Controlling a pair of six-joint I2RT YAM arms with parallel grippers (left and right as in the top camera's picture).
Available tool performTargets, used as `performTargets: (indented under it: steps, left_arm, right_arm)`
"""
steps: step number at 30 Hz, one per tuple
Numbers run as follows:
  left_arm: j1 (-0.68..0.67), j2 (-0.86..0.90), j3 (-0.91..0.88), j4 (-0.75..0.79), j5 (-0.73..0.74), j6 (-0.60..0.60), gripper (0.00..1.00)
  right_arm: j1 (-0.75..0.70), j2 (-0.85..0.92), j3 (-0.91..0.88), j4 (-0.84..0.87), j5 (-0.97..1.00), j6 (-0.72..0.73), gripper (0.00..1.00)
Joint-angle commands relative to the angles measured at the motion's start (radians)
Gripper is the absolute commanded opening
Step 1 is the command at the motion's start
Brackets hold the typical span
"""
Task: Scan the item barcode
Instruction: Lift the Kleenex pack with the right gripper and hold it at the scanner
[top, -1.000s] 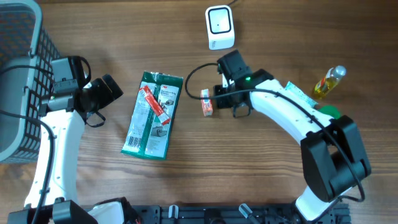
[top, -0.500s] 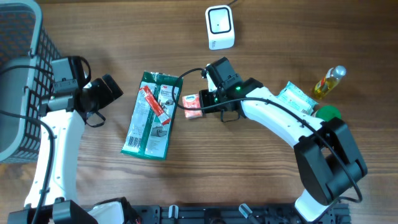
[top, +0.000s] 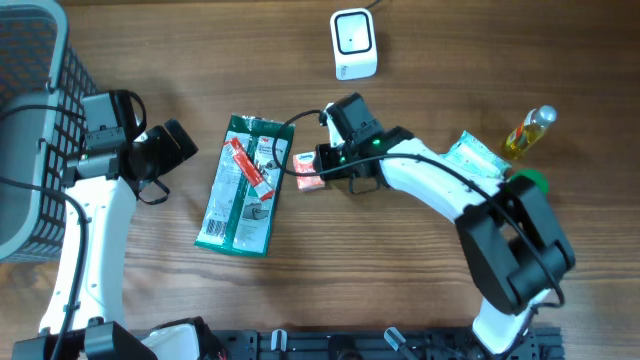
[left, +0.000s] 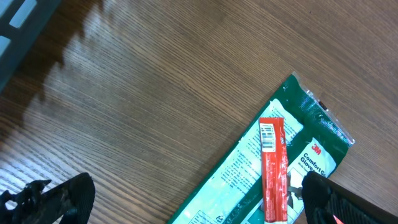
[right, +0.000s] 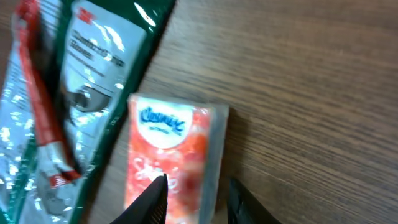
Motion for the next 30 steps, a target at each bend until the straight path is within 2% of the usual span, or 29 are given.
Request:
performTargets:
  steps: [1,11,15,16,20,23,25,30]
  left_arm:
    - [0.003,0.004,0.004,0.002,-0.006,0.002,1.00]
    - [0.003,0.004,0.004,0.002,-0.006,0.002,1.00]
    - [0.003,0.004,0.004,0.002,-0.006,0.002,1.00]
    - [0.003,0.004,0.004,0.002,-0.006,0.002,1.00]
    - [0.003,0.004,0.004,0.002,-0.006,0.002,1.00]
    - [0.003,0.004,0.004,0.002,-0.006,0.002,1.00]
    - [0.003,0.004,0.004,0.002,-0.006,0.002,1.00]
    - [0.003,0.004,0.004,0.002,-0.006,0.002,1.00]
  right_arm:
    - [0.003,0.036,-0.003,0.014,-0.018,-0.004,0.31]
    - [0.003,0.066,-0.004,0.052,-0.062,-0.004,0.31]
    - [0.003,0.066,-0.005,0.055,-0.061,-0.005,0.18]
    - [0.003,0.070,-0.007,0.057,-0.061,-0.005,0.12]
    - [0.003,0.079,-0.013,0.056,-0.062,-0.008,0.04]
    - [-0.006,0.074,-0.010,0.062,-0.078,-0.008,0.04]
    - [-0.033,0.056,-0.010,0.065,-0.183,-0.021,0.04]
    - [-0.177,-0.023,-0.010,0.068,-0.657,-0.089,0.04]
